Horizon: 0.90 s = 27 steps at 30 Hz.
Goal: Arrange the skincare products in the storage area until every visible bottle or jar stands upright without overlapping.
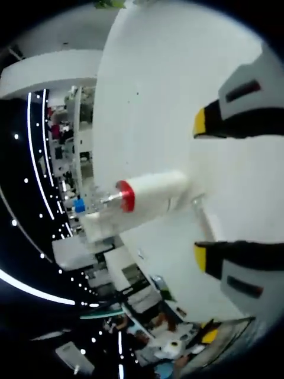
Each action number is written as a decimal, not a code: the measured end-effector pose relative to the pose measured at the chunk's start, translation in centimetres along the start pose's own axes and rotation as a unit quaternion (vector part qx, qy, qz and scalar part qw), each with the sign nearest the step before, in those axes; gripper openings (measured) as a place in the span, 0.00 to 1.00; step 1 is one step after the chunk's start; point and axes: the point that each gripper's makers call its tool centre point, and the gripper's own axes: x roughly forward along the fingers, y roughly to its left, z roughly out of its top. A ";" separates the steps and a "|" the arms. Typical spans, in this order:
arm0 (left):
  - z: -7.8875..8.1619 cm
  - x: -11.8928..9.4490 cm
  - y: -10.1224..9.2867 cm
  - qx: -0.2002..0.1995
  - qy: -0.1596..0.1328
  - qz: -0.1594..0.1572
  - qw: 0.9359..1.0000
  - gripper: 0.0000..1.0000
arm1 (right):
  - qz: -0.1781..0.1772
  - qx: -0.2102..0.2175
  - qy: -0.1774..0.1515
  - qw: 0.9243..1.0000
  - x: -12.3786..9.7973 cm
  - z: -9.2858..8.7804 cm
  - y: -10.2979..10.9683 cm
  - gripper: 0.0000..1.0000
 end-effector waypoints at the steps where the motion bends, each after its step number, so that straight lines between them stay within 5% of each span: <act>1: 0.2 0.2 -0.2 0.006 -0.002 -0.001 1.000 0.40 | 0.002 0.002 0.000 1.000 -0.2 -0.3 0.3 0.69; 10: 1.7 0.9 -0.9 0.041 -0.034 0.001 0.999 0.38 | -0.027 0.047 -0.017 0.998 -2.2 -3.4 2.4 0.69; 19: 2.2 0.9 -1.2 0.039 -0.043 -0.001 0.998 0.39 | -0.031 0.078 -0.037 0.996 -2.5 -3.8 5.2 0.68; 27: 2.7 0.8 -1.7 0.074 -0.050 -0.001 0.996 0.37 | -0.024 0.061 -0.001 0.998 -2.2 -5.7 5.7 0.66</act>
